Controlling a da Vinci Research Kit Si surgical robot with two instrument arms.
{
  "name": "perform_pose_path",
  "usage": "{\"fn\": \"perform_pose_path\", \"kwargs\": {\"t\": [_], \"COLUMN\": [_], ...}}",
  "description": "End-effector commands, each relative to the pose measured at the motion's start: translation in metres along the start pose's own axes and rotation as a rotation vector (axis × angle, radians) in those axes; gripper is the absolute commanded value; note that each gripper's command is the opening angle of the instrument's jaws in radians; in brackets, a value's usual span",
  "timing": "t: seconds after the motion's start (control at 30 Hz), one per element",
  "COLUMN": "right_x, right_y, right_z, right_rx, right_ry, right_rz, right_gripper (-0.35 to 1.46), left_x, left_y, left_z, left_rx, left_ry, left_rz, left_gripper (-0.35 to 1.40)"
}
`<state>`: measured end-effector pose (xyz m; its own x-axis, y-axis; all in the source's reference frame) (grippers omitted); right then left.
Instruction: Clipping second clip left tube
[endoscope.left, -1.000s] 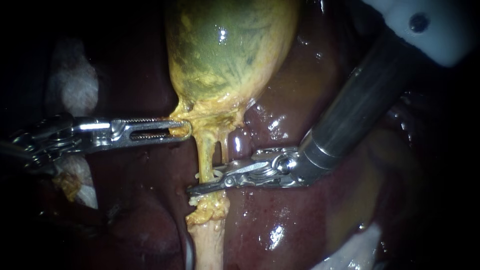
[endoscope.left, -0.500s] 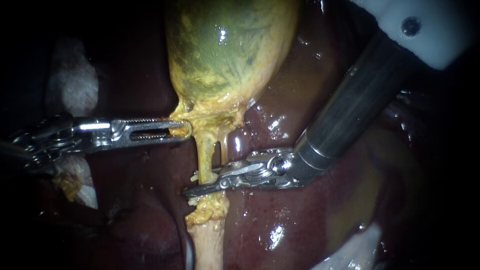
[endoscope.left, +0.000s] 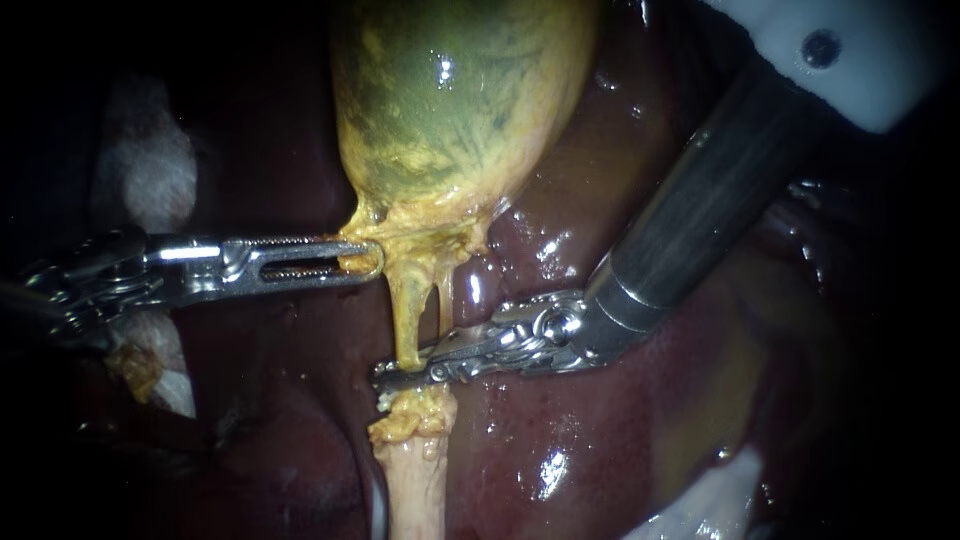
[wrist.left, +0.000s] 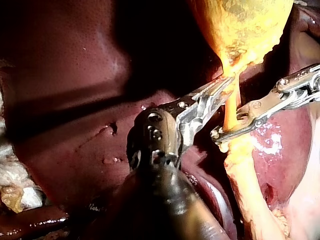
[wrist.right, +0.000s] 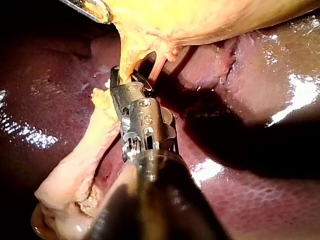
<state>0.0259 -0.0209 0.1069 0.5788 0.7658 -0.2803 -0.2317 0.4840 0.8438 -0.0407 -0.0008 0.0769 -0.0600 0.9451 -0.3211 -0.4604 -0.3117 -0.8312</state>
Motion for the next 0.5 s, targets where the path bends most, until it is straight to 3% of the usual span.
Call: {"fn": "perform_pose_path", "kwargs": {"t": [0.03, 0.5], "right_x": [0.0000, 0.0000], "right_y": [0.0000, 0.0001], "right_z": [0.0000, 0.0000], "right_rx": [-0.001, -0.007], "right_ry": [0.001, -0.002], "right_rz": [0.000, 0.000], "right_gripper": [-0.35, -0.35], "left_x": [0.0000, 0.0000], "left_y": [0.0000, 0.0000], "left_z": [0.0000, 0.0000], "left_rx": [0.000, 0.000], "left_ry": [0.000, 0.000], "left_rz": [0.000, 0.000], "left_gripper": [-0.35, -0.35]}}
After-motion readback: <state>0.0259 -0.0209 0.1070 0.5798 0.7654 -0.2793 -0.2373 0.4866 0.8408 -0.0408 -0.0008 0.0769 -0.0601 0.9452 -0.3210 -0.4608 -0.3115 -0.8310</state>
